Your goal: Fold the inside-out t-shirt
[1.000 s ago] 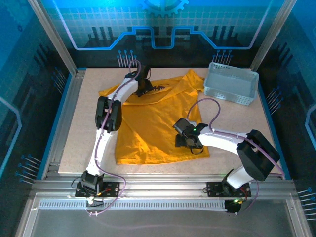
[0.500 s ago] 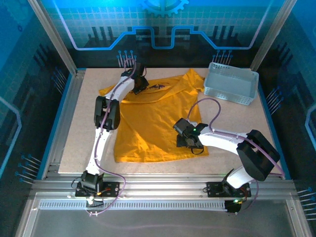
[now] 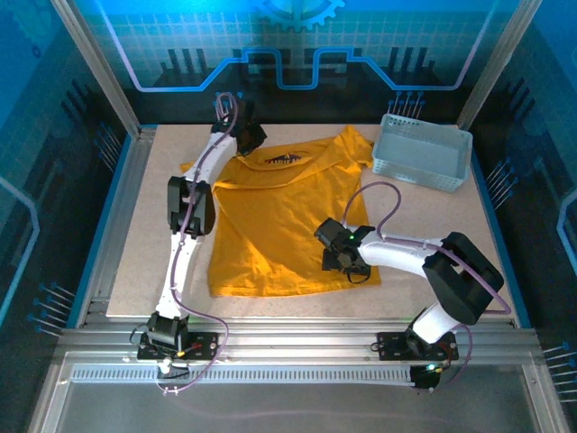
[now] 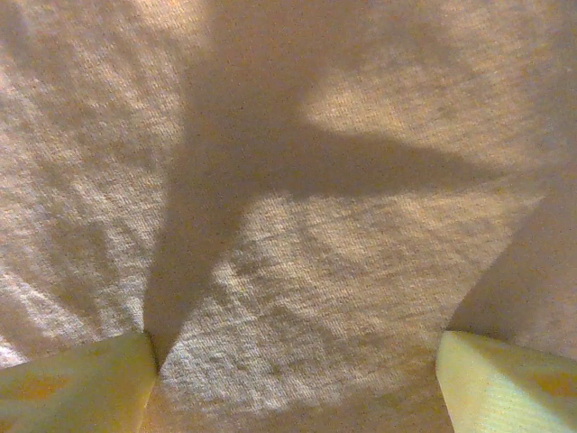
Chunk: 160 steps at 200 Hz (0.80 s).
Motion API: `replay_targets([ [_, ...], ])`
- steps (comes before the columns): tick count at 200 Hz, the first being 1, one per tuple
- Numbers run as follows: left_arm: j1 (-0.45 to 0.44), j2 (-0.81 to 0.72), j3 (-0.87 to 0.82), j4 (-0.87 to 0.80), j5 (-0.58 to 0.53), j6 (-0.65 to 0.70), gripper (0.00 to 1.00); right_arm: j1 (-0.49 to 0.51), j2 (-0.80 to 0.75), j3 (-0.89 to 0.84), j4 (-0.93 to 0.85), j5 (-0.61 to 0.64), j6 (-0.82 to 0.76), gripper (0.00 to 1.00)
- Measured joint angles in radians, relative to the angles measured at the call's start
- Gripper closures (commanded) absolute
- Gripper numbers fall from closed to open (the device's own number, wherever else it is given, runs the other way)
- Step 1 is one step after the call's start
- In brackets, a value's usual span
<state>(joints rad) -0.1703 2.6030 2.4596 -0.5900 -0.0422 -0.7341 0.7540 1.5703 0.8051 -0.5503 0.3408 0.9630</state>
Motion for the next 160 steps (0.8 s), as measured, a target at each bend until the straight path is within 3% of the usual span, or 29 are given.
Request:
replay_targets([
  [39, 0.03, 0.027, 0.061, -0.046, 0.003, 0.039, 0.61, 0.0, -0.029, -0.027, 0.0, 0.0, 0.014, 0.17],
  [64, 0.015, -0.046, -0.084, -0.077, -0.033, 0.058, 0.46, -0.002, -0.029, -0.027, -0.003, 0.0, 0.018, 0.17],
  [119, 0.001, -0.126, -0.204, -0.139, -0.093, 0.088, 0.34, -0.037, -0.082, -0.079, -0.01, 0.0, 0.054, 0.17],
  [160, -0.033, -0.376, -0.513, -0.123, -0.171, 0.155, 0.29, -0.076, -0.159, -0.12, -0.067, 0.009, 0.05, 0.17],
])
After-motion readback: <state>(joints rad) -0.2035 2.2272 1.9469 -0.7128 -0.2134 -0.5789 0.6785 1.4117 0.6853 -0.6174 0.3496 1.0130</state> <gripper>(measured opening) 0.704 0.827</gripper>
